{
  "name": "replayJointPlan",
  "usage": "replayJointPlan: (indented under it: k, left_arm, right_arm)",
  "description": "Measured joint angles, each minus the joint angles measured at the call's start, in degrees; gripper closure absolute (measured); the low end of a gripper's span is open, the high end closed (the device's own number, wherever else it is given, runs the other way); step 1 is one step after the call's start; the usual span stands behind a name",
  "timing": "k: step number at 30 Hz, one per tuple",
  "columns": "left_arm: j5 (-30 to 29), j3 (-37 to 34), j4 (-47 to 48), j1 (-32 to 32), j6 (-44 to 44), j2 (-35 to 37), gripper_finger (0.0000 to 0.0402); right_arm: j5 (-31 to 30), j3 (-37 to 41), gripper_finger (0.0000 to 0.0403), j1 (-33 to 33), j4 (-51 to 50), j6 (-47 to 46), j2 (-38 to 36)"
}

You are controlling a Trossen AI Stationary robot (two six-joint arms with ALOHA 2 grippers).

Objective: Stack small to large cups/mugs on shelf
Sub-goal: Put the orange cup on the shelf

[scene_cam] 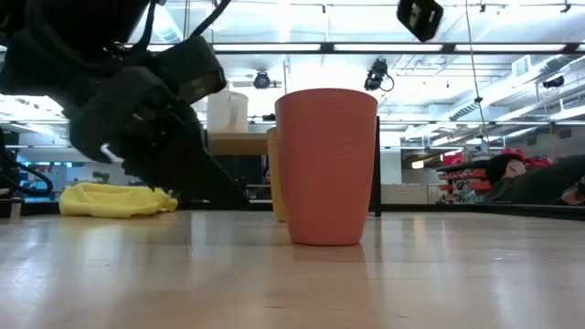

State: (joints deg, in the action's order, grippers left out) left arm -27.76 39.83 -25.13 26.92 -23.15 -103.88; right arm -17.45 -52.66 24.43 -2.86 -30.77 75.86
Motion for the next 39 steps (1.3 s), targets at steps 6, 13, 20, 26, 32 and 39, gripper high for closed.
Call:
replayJointPlan:
  k: [6,13,20,26,32,39]
  left_arm:
    - [-8.2,-2.4,4.1,1.1,-2.5,3.5,0.0379]
    - [-12.7,-8.8,3.2,2.3,-7.7,8.7,0.0377]
    - [-13.5,-13.6,-0.5,3.5,-11.0,11.8,0.0387]
    - [-13.2,-14.0,-1.3,4.1,-11.1,11.8,0.0382]
    - [-15.4,-14.0,-1.9,4.0,-10.9,11.8,0.0377]
    - [-23.2,-14.0,-3.5,3.7,-10.7,11.8,0.0385]
  right_arm:
    - [0.0,0.0,0.0284,-2.1,-1.2,-4.8,-1.6]
    - [1.2,-4.0,0.0290,-5.0,-12.8,-8.7,-2.7]
    - [0.6,-17.0,0.0296,-7.1,-32.4,-11.9,3.1]
    - [3.9,-25.1,0.0296,-7.4,-42.1,-15.5,10.2]
    - [10.4,-27.1,0.0296,-7.4,-44.1,-16.2,16.8]
    - [10.7,-27.3,0.0296,-7.5,-44.7,-15.8,19.1]
